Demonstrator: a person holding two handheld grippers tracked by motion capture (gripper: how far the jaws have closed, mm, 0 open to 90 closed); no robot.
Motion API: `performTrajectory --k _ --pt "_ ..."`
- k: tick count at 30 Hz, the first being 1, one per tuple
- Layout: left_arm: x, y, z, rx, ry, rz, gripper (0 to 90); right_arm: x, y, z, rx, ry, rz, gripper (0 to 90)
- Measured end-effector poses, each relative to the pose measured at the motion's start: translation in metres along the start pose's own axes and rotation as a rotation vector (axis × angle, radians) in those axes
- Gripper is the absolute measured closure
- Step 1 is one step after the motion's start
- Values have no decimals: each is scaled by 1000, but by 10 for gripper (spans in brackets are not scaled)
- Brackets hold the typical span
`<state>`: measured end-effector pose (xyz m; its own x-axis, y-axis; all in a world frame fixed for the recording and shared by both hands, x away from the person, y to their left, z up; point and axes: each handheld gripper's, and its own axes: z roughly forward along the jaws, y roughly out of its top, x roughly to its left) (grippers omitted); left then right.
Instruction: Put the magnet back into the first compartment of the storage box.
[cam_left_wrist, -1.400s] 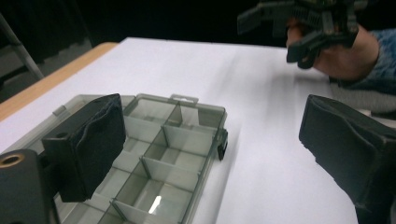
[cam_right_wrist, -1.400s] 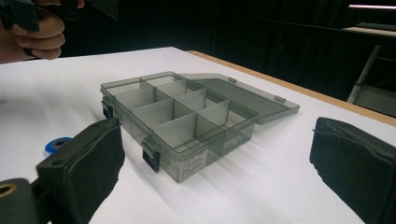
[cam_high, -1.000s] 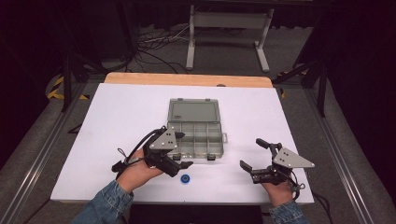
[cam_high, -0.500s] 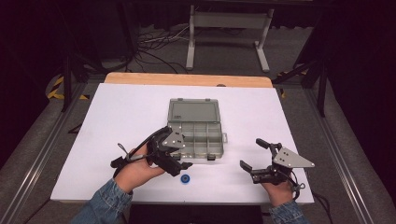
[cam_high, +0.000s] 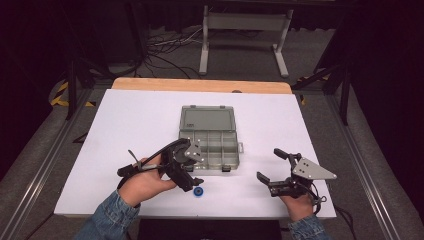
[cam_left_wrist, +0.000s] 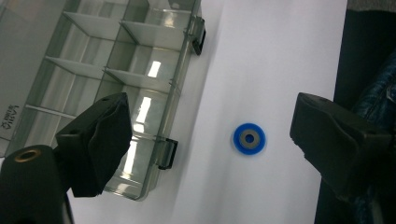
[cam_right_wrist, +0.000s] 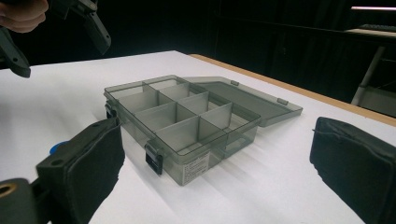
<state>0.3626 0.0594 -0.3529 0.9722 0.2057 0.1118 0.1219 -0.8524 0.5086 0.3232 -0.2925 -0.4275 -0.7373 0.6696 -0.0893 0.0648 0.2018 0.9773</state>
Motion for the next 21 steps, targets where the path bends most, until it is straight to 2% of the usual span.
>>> performTrajectory --k 1,5,6,12,15,16,17,21 --pt "0 0 1 12 -17 1 137 0 0 0 0 0 1 38" --pt "-1 0 3 31 -32 9 147 0 0 0 1 0 0 38" --pt "-2 0 4 37 -30 2 149 0 0 0 1 0 -1 38" --pt "-4 1 10 82 -38 20 160 0 0 -1 -1 2 -5 38" --pt "-4 0 13 54 -60 19 160 0 0 -1 0 2 -5 38" --pt "-5 0 15 23 -91 8 160 -1 0 -1 0 2 -6 38" --pt "-6 0 16 17 -99 8 166 0 0 -1 -1 2 -6 38" --pt "-10 0 28 70 -90 32 170 0 1 -2 -5 0 -3 38"
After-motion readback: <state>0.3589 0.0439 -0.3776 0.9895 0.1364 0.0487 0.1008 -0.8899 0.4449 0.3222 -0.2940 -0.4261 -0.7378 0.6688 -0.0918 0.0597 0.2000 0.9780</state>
